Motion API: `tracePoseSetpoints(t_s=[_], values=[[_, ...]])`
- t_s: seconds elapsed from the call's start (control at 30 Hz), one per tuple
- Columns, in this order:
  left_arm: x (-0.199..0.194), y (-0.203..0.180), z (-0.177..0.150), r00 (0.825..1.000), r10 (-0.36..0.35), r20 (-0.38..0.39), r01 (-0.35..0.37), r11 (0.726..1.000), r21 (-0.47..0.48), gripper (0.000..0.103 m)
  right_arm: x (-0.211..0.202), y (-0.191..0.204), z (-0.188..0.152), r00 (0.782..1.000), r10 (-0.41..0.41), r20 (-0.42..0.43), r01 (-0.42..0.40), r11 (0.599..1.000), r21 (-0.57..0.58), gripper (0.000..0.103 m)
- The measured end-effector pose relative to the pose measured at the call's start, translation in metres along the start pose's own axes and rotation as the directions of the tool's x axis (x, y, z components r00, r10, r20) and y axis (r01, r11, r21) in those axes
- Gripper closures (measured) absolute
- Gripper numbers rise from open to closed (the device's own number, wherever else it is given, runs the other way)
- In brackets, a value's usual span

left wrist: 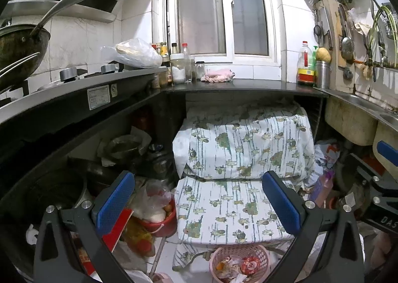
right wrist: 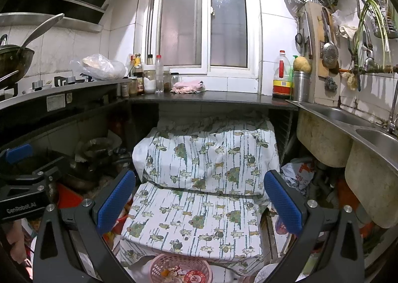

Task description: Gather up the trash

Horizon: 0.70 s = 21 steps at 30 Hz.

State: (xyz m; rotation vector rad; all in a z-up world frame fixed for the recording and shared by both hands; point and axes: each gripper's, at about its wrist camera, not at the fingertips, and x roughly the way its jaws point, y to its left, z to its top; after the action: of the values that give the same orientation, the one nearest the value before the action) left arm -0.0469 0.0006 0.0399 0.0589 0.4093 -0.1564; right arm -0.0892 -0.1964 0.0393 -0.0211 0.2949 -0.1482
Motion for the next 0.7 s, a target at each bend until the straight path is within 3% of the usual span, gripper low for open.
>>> tracePoseSetpoints(t_s=[0.37, 0.7], values=[[-0.001, -0.003, 0.000, 1.000, 0.008, 0.003, -0.008, 1.000, 0.005, 0.000, 0.011, -0.006, -0.002, 1.000, 0.022, -0.020, -0.023, 1.000, -0.011, 0.000], [0.004, -0.002, 0.001, 1.000, -0.001, 0.025, 0.000, 1.000, 0.027, 0.000, 0.011, -0.013, 0.001, 0.999, 0.040, 0.034, -0.041, 0.999, 0.012, 0.000]])
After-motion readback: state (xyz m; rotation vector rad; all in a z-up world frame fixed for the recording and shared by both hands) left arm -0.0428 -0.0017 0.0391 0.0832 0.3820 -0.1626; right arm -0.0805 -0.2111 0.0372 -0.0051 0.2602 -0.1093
